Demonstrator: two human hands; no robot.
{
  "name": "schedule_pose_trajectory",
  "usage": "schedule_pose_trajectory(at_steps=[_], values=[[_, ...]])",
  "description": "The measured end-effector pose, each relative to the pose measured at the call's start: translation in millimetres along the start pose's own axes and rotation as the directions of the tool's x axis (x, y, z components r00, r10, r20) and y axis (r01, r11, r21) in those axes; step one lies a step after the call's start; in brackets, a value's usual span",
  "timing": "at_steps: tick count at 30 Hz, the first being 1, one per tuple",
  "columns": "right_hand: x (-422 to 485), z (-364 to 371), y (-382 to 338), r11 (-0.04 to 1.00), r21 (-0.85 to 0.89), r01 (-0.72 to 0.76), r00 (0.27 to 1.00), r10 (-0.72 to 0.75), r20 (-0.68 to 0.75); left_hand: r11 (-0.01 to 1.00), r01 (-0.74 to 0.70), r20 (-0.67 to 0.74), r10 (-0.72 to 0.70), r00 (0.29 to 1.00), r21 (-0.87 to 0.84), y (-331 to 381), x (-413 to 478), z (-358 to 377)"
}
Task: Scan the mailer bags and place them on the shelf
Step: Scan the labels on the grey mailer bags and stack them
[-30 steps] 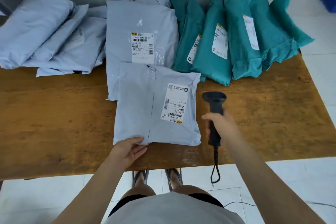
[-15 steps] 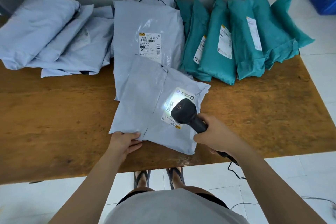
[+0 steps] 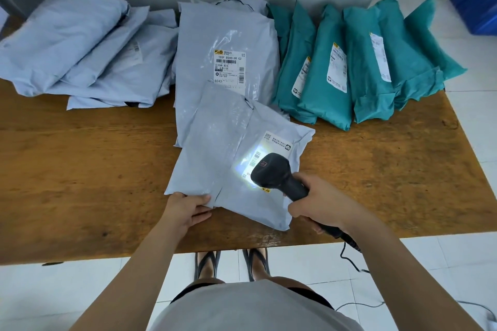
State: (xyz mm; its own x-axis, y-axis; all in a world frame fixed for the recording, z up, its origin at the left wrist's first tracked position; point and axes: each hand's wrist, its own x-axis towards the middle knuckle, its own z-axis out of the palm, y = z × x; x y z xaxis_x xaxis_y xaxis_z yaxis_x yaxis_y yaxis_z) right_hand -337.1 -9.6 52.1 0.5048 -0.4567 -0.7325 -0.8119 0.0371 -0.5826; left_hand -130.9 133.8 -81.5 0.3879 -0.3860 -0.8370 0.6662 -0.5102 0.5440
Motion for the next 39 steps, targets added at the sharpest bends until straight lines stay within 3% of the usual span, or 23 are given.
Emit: schedule_pose_trajectory(at_steps=[10, 15, 17, 19, 20, 22, 24, 26, 28, 29, 31, 34, 36, 39], values=[[-1.6, -10.6, -4.4, 0.999, -0.052, 0.014, 1.0, -0.013, 0.009, 1.0, 0.009, -0.033, -0.008, 0.999, 0.008, 1.5, 2.0, 1.1], [8.6, -10.0, -4.3, 0.997, 0.057, 0.05, 0.987, -0.041, -0.155, 0.983, -0.183, -0.17, 0.18, 0.969, -0.007, 26.8, -1.5, -21.8], [13.9, -11.8, -7.3, 0.993, 0.101, 0.055, 0.981, -0.035, -0.19, 0.949, -0.295, -0.212, 0.313, 0.926, 0.112, 49.2, -3.7, -46.2], [18.4, -12.7, -12.9, 0.991, 0.114, 0.076, 0.978, -0.051, -0.204, 0.807, -0.332, -0.166, 0.459, 0.873, 0.488, 75.2, -1.3, -78.1], [20.3, -12.3, -16.5, 0.991, 0.104, 0.085, 0.977, -0.063, -0.203, 0.673, -0.284, -0.139, 0.501, 0.854, 0.683, 90.1, 2.7, -95.9], [23.6, -9.9, -24.8, 0.992, 0.076, 0.1, 0.978, -0.085, -0.188, 0.421, -0.179, -0.101, 0.561, 0.821, 0.889, 121.6, 11.9, -126.9], [27.0, -5.6, -33.2, 0.992, 0.068, 0.104, 0.981, -0.091, -0.173, 0.226, -0.147, -0.03, 0.631, 0.776, 0.963, 152.1, 19.2, -146.7], [29.7, 0.2, -41.1, 0.992, 0.062, 0.107, 0.981, -0.095, -0.17, 0.08, -0.167, 0.056, 0.731, 0.68, 0.983, 176.7, 25.5, -157.3], [31.9, 6.9, -47.7, 0.992, 0.06, 0.114, 0.98, -0.103, -0.169, 0.005, -0.128, 0.07, 0.818, 0.571, 0.992, 187.3, 31.3, -158.1], [33.1, 10.1, -50.2, 0.991, 0.059, 0.117, 0.98, -0.105, -0.168, 0.021, -0.096, 0.035, 0.837, 0.546, 0.995, 186.8, 32.2, -153.9], [35.2, 15.4, -54.2, 0.992, 0.047, 0.116, 0.98, -0.107, -0.168, 0.12, -0.051, -0.068, 0.812, 0.58, 0.991, 175.1, 29.2, -136.5], [38.3, 22.3, -59.2, 0.994, 0.038, 0.104, 0.982, -0.096, -0.161, 0.251, 0.068, -0.213, 0.612, 0.762, 0.966, 125.1, 35.5, -119.7], [40.4, 26.5, -62.5, 0.995, 0.027, 0.093, 0.983, -0.087, -0.159, 0.307, 0.129, -0.266, 0.463, 0.846, 0.943, 85.8, 40.9, -126.9], [44.9, 34.0, -69.6, 0.996, 0.015, 0.092, 0.985, -0.089, -0.148, 0.3, 0.204, -0.313, 0.378, 0.871, 0.932, 56.4, 42.5, -147.1]])
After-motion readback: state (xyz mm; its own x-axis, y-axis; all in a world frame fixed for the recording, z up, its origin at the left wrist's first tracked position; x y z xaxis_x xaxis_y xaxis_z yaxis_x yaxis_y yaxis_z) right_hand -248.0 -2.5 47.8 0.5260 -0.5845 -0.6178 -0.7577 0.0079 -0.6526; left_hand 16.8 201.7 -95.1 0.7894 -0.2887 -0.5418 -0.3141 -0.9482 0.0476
